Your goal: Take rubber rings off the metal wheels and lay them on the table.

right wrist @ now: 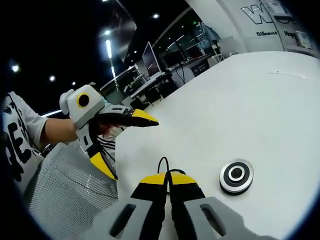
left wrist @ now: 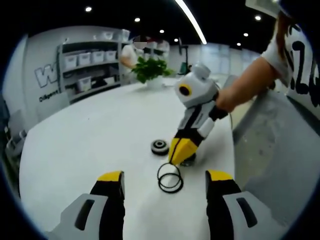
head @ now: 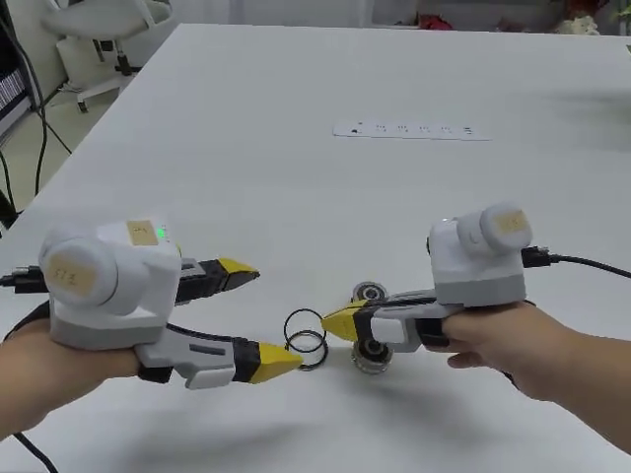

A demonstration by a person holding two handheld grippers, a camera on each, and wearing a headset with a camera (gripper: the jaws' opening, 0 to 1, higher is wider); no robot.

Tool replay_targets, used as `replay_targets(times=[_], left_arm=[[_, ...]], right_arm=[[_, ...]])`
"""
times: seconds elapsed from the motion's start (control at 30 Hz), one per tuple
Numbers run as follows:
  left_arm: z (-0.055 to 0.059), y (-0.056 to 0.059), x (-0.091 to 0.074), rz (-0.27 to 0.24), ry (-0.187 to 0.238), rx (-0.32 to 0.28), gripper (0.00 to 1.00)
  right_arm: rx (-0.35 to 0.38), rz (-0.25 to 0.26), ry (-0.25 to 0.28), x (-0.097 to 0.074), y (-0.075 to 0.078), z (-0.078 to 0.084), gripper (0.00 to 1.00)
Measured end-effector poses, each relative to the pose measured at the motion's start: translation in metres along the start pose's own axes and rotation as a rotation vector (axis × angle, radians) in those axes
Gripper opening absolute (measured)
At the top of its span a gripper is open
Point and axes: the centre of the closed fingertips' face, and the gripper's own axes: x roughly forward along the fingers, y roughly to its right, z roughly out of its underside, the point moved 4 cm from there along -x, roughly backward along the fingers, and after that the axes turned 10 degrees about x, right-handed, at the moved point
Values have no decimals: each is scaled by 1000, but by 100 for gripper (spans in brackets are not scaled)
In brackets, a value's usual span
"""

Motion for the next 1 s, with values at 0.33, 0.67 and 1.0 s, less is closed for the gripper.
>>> replay_targets(times=[0.33, 0.67, 1.0], left_arm=[[5, 3, 1, 1, -12, -6, 67], [6, 4, 2, 8, -24, -2, 67], [6, 4, 3, 9, -30, -3, 67]], right_arm=[[-20, 19, -23, 2, 3, 7, 0], [-57, 34, -22, 3, 3, 8, 1], [-69, 28, -16, 2, 2, 8, 9]])
